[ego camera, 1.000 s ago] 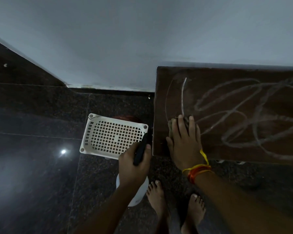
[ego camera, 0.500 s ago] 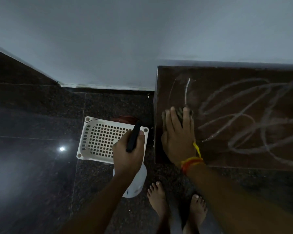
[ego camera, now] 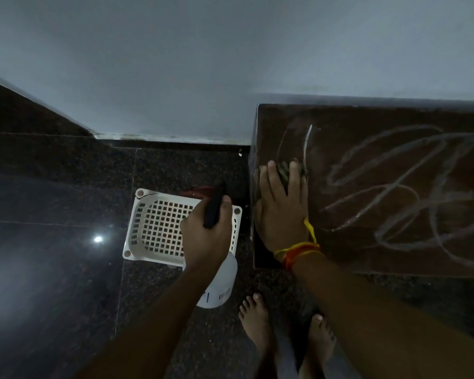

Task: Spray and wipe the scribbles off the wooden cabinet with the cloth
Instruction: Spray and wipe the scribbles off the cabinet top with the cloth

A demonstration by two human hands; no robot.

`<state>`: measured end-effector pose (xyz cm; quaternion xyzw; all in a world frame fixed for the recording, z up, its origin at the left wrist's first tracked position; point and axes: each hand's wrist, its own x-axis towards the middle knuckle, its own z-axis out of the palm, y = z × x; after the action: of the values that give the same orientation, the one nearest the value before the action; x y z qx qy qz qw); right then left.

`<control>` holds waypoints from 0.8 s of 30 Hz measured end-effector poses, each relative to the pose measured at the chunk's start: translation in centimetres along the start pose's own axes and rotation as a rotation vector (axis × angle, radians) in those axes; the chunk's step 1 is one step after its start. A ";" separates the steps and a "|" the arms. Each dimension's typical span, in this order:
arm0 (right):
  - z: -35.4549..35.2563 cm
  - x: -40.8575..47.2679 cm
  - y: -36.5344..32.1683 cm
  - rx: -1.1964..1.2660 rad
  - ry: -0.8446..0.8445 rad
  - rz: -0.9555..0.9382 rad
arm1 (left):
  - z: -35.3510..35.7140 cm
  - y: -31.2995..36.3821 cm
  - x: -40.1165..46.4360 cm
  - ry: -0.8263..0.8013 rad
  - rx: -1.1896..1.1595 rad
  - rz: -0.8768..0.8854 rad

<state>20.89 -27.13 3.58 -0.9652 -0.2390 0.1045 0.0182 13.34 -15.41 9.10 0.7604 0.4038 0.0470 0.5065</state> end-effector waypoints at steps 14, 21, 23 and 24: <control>0.2 0.6 -0.7 0.021 0.038 -0.026 | -0.1 0.9 2.0 -0.009 -0.002 0.001; 0.1 0.7 -0.4 0.025 0.070 -0.030 | -0.3 2.0 2.6 -0.026 -0.013 -0.011; 0.5 -2.6 -0.7 0.043 0.036 -0.055 | -0.3 2.4 3.1 -0.024 -0.015 -0.002; 0.6 -3.6 -0.8 0.039 0.024 -0.065 | -0.3 2.5 3.3 -0.024 -0.021 -0.001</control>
<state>17.28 -28.09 3.73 -0.9576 -0.2680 0.0967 0.0434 16.86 -13.44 10.15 0.7554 0.3976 0.0420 0.5191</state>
